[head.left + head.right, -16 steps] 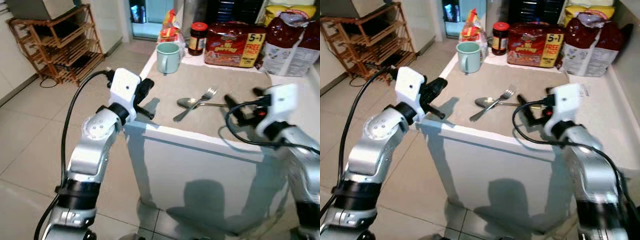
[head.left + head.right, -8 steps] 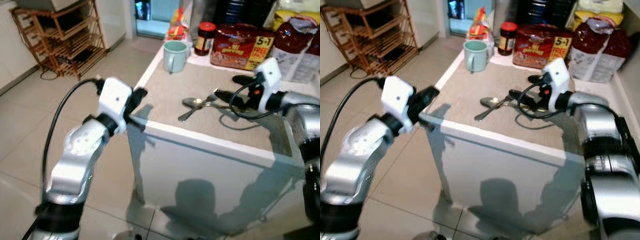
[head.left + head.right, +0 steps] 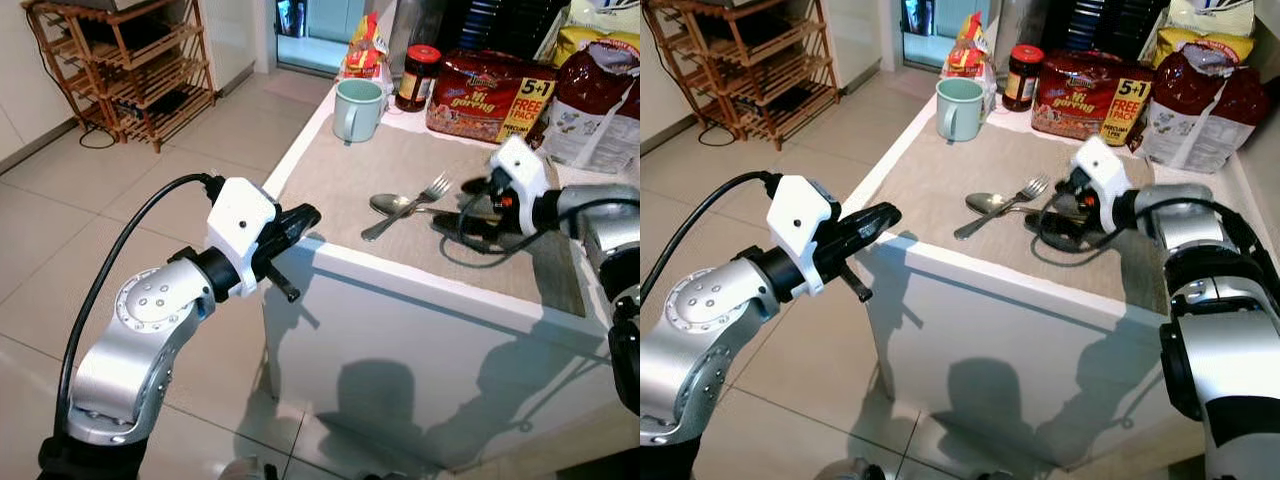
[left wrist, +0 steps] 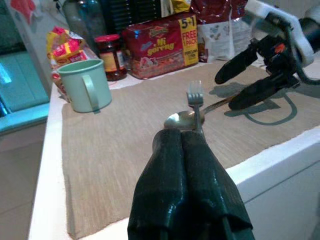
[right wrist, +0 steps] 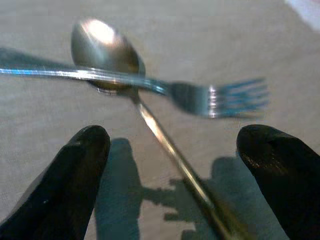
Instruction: Setting the table
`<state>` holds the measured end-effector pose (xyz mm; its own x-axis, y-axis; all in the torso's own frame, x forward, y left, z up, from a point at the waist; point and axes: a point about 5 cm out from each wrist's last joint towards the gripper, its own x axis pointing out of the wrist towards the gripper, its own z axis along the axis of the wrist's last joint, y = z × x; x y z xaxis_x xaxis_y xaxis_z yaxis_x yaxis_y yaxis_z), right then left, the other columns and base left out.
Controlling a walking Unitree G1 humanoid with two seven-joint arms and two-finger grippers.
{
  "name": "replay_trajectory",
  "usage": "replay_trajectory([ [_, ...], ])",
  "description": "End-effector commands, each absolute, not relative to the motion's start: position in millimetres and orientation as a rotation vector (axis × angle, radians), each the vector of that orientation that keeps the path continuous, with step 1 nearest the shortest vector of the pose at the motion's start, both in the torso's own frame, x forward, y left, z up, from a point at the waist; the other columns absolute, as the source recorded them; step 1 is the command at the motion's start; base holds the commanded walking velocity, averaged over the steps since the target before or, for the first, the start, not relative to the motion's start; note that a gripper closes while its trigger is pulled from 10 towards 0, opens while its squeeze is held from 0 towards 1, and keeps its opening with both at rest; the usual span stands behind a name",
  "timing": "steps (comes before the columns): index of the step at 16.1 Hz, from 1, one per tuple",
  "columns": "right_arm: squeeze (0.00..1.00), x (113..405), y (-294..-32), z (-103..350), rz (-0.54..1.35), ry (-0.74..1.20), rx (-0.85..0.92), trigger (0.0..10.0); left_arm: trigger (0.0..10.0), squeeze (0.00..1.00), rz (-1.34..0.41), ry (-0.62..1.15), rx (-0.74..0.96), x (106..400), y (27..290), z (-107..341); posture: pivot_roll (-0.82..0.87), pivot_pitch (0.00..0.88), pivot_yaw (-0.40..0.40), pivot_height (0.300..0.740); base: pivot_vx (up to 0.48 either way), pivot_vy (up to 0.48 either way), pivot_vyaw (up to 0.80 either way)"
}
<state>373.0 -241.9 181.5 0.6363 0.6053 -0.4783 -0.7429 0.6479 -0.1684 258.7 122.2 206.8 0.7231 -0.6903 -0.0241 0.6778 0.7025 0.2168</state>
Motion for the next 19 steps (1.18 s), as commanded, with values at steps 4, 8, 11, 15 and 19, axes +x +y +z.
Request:
replay_trajectory([
  [4, 0.0, 372.2, -237.2, 169.9, 0.787, 0.427, -0.329, 9.9, 10.0, 0.0, -0.809, -0.045, 0.22, 254.3, 116.5, 209.8, 0.12, 0.043, -0.051, 0.74, 0.0, 0.0, 0.0],
  [8, 0.0, 369.5, -240.1, 159.2, 0.749, 0.488, -0.302, 4.3, 10.0, 0.0, -0.825, -0.028, 0.225, 253.8, 116.0, 209.4, 0.13, 0.044, -0.051, 0.74, 0.0, 0.0, 0.0],
  [11, 0.0, 369.8, -240.4, 159.9, 0.745, 0.493, -0.275, 0.0, 10.0, 0.0, -0.833, -0.019, 0.225, 253.2, 115.4, 209.0, 0.13, 0.042, -0.051, 0.74, 0.0, 0.0, 0.0],
  [15, 0.0, 367.7, -239.3, 157.4, 0.777, 0.529, -0.266, 0.0, 10.0, 0.0, -0.831, -0.013, 0.233, 254.4, 115.7, 208.8, 0.14, 0.032, -0.053, 0.74, 0.0, 0.0, 0.0],
  [19, 0.0, 367.8, -239.9, 160.6, 0.795, 0.536, -0.276, 0.0, 10.0, 0.0, -0.834, -0.01, 0.244, 254.3, 115.8, 207.7, 0.13, 0.027, -0.057, 0.74, 0.0, 0.0, 0.0],
])
